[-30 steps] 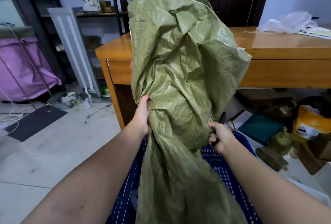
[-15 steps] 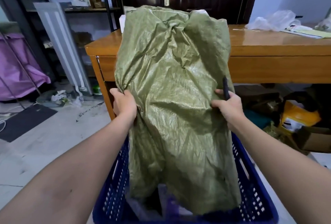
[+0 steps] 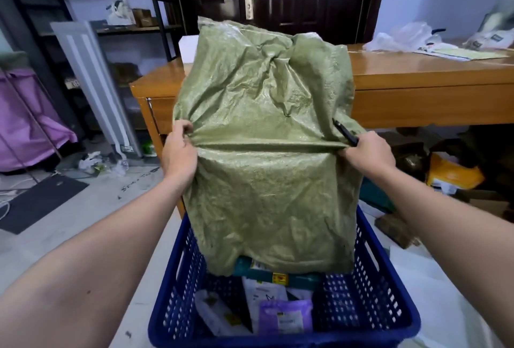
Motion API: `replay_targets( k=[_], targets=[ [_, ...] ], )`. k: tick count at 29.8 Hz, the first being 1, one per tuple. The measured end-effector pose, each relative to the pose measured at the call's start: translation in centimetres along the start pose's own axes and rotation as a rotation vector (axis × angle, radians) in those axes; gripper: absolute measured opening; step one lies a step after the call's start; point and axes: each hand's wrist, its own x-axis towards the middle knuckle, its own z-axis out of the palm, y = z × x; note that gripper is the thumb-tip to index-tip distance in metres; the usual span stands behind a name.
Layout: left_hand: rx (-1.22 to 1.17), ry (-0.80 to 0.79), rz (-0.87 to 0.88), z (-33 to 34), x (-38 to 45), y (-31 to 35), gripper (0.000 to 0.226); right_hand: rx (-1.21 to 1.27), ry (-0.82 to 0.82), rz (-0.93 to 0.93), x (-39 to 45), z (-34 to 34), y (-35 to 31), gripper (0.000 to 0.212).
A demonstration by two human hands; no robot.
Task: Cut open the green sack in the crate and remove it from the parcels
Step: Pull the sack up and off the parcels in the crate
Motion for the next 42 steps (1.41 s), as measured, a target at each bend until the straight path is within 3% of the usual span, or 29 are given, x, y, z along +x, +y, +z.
replay_targets(
  k=[2, 3, 5, 6, 9, 10, 14, 17, 20, 24, 26, 28, 31, 34, 38, 40, 42],
  targets=[
    [0.0, -0.206, 0.05, -0.5, 0.0, 0.1, 0.035, 0.032, 0.033, 0.046, 0.4, -1.4, 0.2, 0.025],
    [0.039, -0.346, 0.059, -0.8, -0.2, 0.1, 0.049, 0.051, 0.055, 0.065, 0.5, -2.1, 0.3, 0.026],
    [0.353, -0.583, 0.132, -1.3, -0.6, 0.4, 0.082, 0.075, 0.078, 0.086, 0.5, -3.0, 0.8, 0.026],
    [0.536, -0.619, 0.185, -1.5, -1.0, 0.6, 0.082, 0.069, 0.078, 0.093, 0.5, -3.3, 1.1, 0.026],
    [0.706, -0.469, 0.286, -1.3, -1.7, 0.8, 0.026, -0.003, 0.051, 0.102, -0.4, -3.4, 1.8, 0.029],
    [0.739, -0.405, 0.278, -1.2, -2.0, 1.0, 0.018, -0.023, 0.044, 0.103, -0.7, -3.3, 2.1, 0.029],
    [0.989, -0.213, 0.435, -0.9, -3.1, 2.0, 0.032, -0.121, 0.043, 0.088, -2.1, -3.2, 3.1, 0.028],
    [0.904, -0.233, 0.679, -0.9, -3.5, 2.2, 0.029, -0.228, 0.042, 0.091, -2.7, -3.4, 3.6, 0.032],
    [0.563, -0.364, 0.651, -1.1, -4.3, 2.6, 0.015, -0.353, 0.081, 0.07, -3.7, -3.6, 3.2, 0.033],
    [0.398, -0.398, 0.668, -0.7, -5.0, 3.8, 0.02, -0.237, 0.099, -0.297, -6.0, -2.5, -1.0, 0.049],
    [0.333, -0.434, 0.676, -0.5, -5.3, 4.3, 0.025, -0.197, -0.057, -0.501, -6.9, -1.5, -3.7, 0.069],
    [0.298, -0.451, 0.627, -0.7, -5.2, 4.7, 0.022, -0.137, -0.286, -0.52, -7.4, -0.4, -5.5, 0.085],
    [0.335, -0.422, 0.525, -1.6, -4.3, 4.8, 0.017, 0.122, -0.45, -0.397, -7.4, 0.6, -5.8, 0.061],
    [0.435, -0.42, 0.486, -2.1, -4.2, 5.0, 0.021, 0.401, -0.531, -0.281, -7.7, 1.2, -5.5, 0.065],
    [0.404, -0.409, 0.424, -1.0, -4.9, 5.3, 0.013, -0.032, -0.603, -0.356, -8.3, 3.2, -5.7, 0.076],
    [0.303, -0.381, 0.402, -0.6, -4.9, 5.7, 0.022, -0.154, -0.512, -0.3, -7.9, 4.4, -4.5, 0.04],
    [0.129, -0.402, 0.322, -0.7, -4.3, 5.8, 0.041, -0.155, -0.397, -0.225, -7.3, 5.0, -3.4, 0.017]
  ],
)
